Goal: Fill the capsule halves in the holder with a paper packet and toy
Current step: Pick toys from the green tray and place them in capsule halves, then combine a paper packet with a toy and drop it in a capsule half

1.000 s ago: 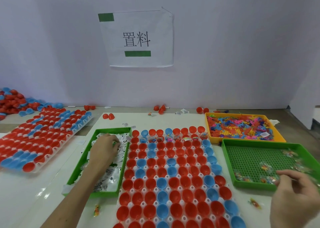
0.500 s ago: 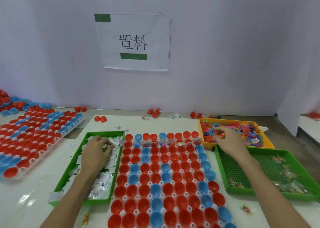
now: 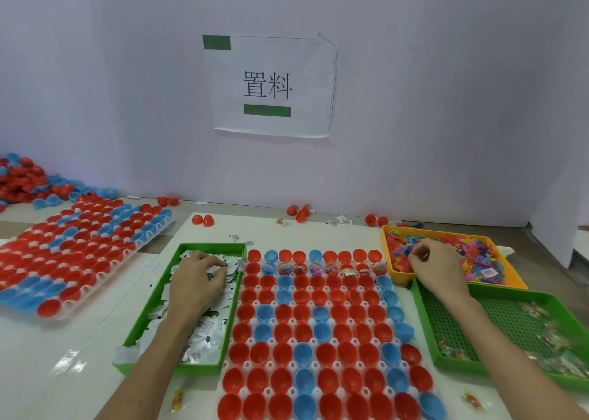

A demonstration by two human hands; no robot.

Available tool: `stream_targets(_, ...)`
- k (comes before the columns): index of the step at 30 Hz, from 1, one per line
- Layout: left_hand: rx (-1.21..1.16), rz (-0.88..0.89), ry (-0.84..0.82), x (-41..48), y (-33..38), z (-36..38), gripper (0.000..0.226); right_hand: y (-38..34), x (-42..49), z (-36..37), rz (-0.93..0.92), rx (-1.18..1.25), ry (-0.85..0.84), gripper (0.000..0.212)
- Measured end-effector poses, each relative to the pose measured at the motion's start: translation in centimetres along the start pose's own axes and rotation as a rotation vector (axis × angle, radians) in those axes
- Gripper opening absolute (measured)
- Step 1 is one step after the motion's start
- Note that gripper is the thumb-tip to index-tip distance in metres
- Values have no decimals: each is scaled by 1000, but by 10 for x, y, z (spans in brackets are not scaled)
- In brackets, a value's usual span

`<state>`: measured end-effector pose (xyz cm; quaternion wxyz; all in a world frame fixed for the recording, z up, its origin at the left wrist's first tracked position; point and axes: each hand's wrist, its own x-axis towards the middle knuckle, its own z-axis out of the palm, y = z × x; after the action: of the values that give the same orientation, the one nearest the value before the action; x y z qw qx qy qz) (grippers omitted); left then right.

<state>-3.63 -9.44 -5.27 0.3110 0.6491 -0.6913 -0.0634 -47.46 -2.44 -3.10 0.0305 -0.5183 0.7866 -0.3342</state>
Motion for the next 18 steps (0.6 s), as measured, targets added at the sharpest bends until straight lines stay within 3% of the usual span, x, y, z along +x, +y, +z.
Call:
stream_targets(6, -23, 28, 11, -4, -3, -1, 4, -1, -7, -20, 42, 157, 210, 21)
stream_targets(13, -19, 38, 42, -9, -2, -4, 4, -22, -40, -56, 85, 348, 313, 12)
stream_targets(18, -34, 23, 303, -8, 8, -13, 6, -22, -128, -80, 138, 798, 368, 31)
